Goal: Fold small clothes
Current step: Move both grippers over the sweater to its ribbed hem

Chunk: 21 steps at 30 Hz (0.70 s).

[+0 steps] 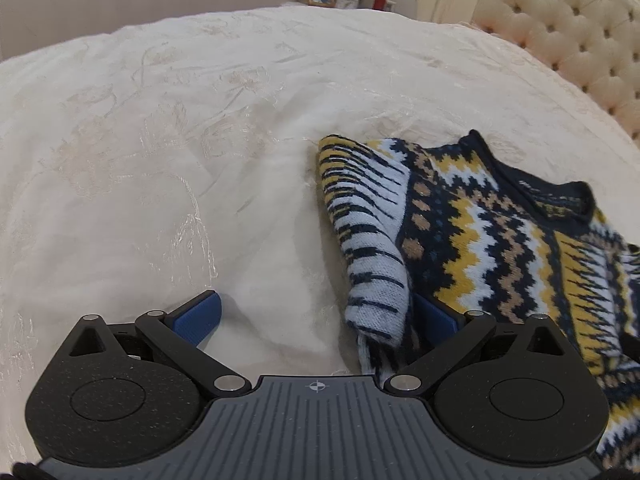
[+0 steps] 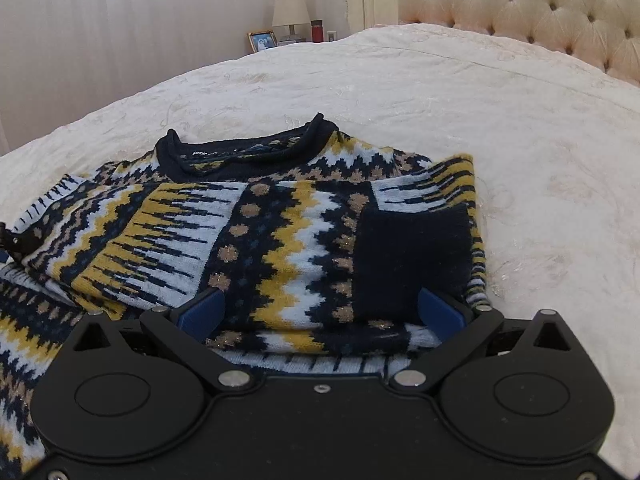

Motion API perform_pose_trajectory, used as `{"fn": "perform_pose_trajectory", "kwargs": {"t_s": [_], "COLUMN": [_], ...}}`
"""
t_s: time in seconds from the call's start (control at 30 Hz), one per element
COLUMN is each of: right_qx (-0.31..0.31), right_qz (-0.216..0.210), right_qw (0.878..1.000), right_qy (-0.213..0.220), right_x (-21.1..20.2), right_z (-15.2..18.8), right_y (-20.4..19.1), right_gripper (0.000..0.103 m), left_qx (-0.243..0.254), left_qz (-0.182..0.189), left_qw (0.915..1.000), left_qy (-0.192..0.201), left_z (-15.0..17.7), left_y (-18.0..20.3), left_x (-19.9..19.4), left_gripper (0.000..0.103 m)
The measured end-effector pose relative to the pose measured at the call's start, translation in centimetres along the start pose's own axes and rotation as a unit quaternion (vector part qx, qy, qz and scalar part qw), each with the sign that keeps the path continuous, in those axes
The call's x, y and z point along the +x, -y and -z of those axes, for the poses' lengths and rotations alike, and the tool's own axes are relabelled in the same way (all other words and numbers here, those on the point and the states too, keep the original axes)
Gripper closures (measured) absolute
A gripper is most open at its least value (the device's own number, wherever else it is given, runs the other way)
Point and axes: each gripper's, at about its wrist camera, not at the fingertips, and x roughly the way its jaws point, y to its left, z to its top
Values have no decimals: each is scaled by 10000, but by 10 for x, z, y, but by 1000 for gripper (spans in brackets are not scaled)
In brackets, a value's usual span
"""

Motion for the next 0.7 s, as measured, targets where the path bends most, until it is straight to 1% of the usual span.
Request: {"fn": "perform_pose_trajectory", "kwargs": {"t_s": [0.03, 0.1, 0.17, 0.27, 0.37, 0.53, 0.63, 0.7], "right_qx": [27, 73, 98, 271, 608, 769, 892, 911], "right_qz": [-28, -93, -149, -273, -381, -404, -575, -650], "right_qw": [10000, 9999, 9998, 9993, 9974, 9947, 9912, 9893], "right_qy": [-18, -68, -62, -47, 115, 546, 798, 938], "right_x": [-1, -2, -4, -10, -26, -65, -89, -106], "right_z": [0, 1, 1, 1, -2, -13, -21, -25], "right_y": [1, 3, 4, 8, 14, 20, 20, 15], "right_gripper": [1, 1, 1, 1, 2, 2, 2, 2], "left_qx": [-157, -639, -875, -741, -734, -802, -799, -746], "left_qz": [70, 178, 220, 162, 74, 24, 22, 21], "left_qw": [9998, 9977, 9957, 9968, 9965, 9930, 9881, 9853], "left_qy": [25, 125, 200, 251, 384, 870, 1311, 1536], "left_z": [-1, 0, 1, 2, 2, -4, -8, -12], "left_y": [-6, -18, -24, -21, -19, -17, -10, -3], "left_x": [-2, -7, -10, -14, -23, -54, -87, -109], "left_gripper": [0, 0, 0, 1, 1, 2, 2, 2]}}
